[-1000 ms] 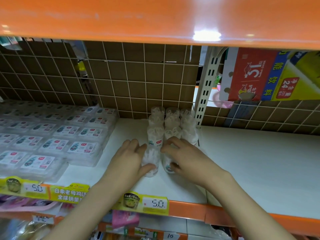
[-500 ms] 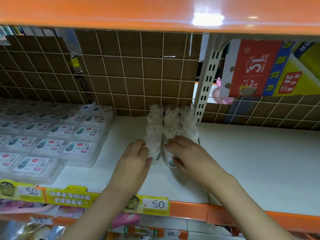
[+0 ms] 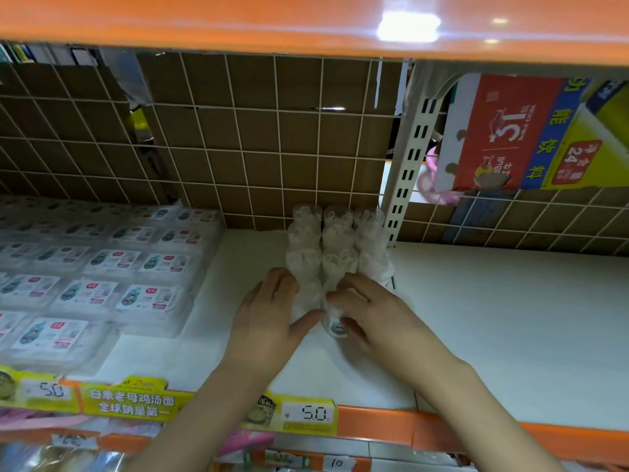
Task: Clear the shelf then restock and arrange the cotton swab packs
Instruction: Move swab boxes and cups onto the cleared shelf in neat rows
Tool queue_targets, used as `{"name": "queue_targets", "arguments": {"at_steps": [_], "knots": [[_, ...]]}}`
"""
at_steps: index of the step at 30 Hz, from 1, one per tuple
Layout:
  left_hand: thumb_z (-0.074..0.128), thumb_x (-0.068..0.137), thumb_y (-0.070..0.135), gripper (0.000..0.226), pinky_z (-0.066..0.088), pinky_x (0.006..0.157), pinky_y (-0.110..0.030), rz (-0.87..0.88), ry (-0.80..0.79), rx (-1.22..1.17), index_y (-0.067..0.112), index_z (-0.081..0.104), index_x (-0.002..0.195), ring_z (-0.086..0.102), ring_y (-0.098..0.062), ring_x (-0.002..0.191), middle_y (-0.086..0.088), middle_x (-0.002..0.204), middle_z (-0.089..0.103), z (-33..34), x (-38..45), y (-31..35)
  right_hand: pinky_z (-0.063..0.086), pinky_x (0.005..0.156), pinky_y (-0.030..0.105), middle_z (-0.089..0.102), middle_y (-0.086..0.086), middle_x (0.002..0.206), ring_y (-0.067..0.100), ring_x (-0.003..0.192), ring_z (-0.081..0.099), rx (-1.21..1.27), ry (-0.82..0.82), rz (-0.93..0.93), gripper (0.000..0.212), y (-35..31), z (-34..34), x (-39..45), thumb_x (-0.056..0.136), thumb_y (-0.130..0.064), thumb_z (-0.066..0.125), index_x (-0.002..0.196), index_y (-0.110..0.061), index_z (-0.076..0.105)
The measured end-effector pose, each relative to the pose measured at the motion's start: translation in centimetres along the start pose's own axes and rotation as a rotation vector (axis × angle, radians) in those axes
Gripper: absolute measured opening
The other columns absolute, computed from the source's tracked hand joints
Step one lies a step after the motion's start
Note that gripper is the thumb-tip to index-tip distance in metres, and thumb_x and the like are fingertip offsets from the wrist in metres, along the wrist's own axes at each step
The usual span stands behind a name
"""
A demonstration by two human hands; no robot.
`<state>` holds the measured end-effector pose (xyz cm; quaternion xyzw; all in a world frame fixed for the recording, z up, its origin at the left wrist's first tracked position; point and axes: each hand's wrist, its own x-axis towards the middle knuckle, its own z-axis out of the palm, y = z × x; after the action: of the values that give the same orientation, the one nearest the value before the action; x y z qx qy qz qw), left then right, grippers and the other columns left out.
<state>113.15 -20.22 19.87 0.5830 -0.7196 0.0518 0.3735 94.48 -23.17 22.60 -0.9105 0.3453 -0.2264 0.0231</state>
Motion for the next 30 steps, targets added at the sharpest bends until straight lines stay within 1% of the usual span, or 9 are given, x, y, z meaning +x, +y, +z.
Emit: {"name": "queue_targets", "arguments": {"at_steps": [4, 6, 9, 12, 15, 20, 23, 26, 30], "knots": [[0.051, 0.079, 0.042, 0.039, 0.038, 0.077, -0.028, 0.048, 0.013, 0.115, 0.011, 0.065, 0.097, 0.051, -0.022, 0.090, -0.004, 0.093, 0.063, -0.3, 0.3, -0.6, 0.044, 0.067, 0.023, 0.064, 0.002, 0.099, 0.019, 0.091, 0.059, -0.050, 0.039, 0.017, 0.036, 0.0, 0.3, 0.0, 0.061, 0.003, 0.068, 0.091, -0.016, 0.067], [0.049, 0.079, 0.039, 0.043, 0.045, 0.081, -0.032, 0.128, -0.017, 0.164, 0.010, 0.069, 0.103, 0.047, -0.021, 0.099, -0.004, 0.099, 0.068, -1.0, 0.3, -1.0, 0.044, 0.066, 0.024, 0.064, 0.001, 0.099, 0.021, 0.090, 0.061, -0.071, 0.045, 0.042, 0.037, -0.1, 0.4, 0.0, 0.058, 0.003, 0.069, 0.090, -0.016, 0.067], [0.047, 0.082, 0.032, 0.042, 0.051, 0.083, -0.042, 0.204, -0.099, 0.109, 0.008, 0.069, 0.108, 0.046, -0.021, 0.107, -0.007, 0.112, 0.067, -1.6, -0.4, -1.9, 0.037, 0.065, 0.020, 0.065, 0.002, 0.096, 0.021, 0.086, 0.061, -0.106, 0.094, 0.046, 0.032, -0.5, 0.6, -0.2, 0.060, 0.001, 0.066, 0.088, -0.015, 0.067], [0.046, 0.082, 0.030, 0.044, 0.046, 0.091, -0.033, 0.254, -0.178, 0.058, 0.011, 0.060, 0.119, 0.044, -0.019, 0.118, -0.008, 0.123, 0.062, -1.5, -0.8, -2.3, 0.037, 0.063, 0.020, 0.065, 0.002, 0.094, 0.020, 0.083, 0.061, -0.130, 0.142, 0.032, 0.029, -0.7, 0.8, -0.1, 0.067, -0.005, 0.049, 0.087, -0.015, 0.068], [0.045, 0.079, 0.025, 0.041, 0.046, 0.091, -0.032, 0.263, -0.168, 0.028, 0.015, 0.049, 0.119, 0.043, -0.020, 0.119, -0.009, 0.123, 0.061, -0.7, -0.4, -2.0, 0.034, 0.060, 0.022, 0.064, 0.002, 0.089, 0.019, 0.079, 0.061, -0.162, 0.164, 0.038, 0.030, -0.8, 0.9, 0.2, 0.068, -0.008, 0.044, 0.085, -0.016, 0.068], [0.044, 0.078, 0.021, 0.041, 0.053, 0.081, -0.039, 0.274, -0.149, 0.025, 0.011, 0.048, 0.117, 0.043, -0.023, 0.117, -0.015, 0.119, 0.062, -0.3, 0.2, -2.1, 0.030, 0.056, 0.023, 0.063, 0.002, 0.085, 0.021, 0.075, 0.061, -0.229, 0.136, 0.085, 0.030, -0.9, 1.3, 0.7, 0.056, -0.002, 0.064, 0.082, -0.016, 0.066], [0.043, 0.078, 0.021, 0.041, 0.054, 0.079, -0.036, 0.278, -0.157, 0.038, 0.012, 0.049, 0.117, 0.044, -0.022, 0.118, -0.014, 0.121, 0.062, -0.5, 0.4, -2.1, 0.031, 0.057, 0.023, 0.062, 0.002, 0.086, 0.022, 0.076, 0.060, -0.234, 0.122, 0.089, 0.027, -1.1, 1.3, 0.8, 0.063, -0.006, 0.051, 0.084, -0.015, 0.065], [0.043, 0.076, 0.023, 0.044, 0.054, 0.079, -0.033, 0.256, -0.181, 0.056, 0.013, 0.050, 0.119, 0.043, -0.019, 0.119, -0.011, 0.123, 0.061, -0.7, 0.4, -2.3, 0.040, 0.067, 0.023, 0.064, 0.004, 0.098, 0.024, 0.089, 0.060, -0.182, 0.098, 0.087, 0.031, -1.0, 0.8, 0.4, 0.068, -0.014, 0.054, 0.096, -0.015, 0.066], [0.044, 0.077, 0.028, 0.051, 0.042, 0.098, -0.046, 0.235, -0.202, 0.132, 0.017, 0.048, 0.126, 0.039, -0.021, 0.125, -0.009, 0.129, 0.057, -0.8, 0.2, -2.4, 0.045, 0.086, 0.030, 0.059, 0.007, 0.120, 0.025, 0.109, 0.054, -0.122, 0.084, 0.132, 0.043, 0.4, -1.1, -1.3, 0.078, -0.031, 0.050, 0.117, -0.017, 0.060]]}}
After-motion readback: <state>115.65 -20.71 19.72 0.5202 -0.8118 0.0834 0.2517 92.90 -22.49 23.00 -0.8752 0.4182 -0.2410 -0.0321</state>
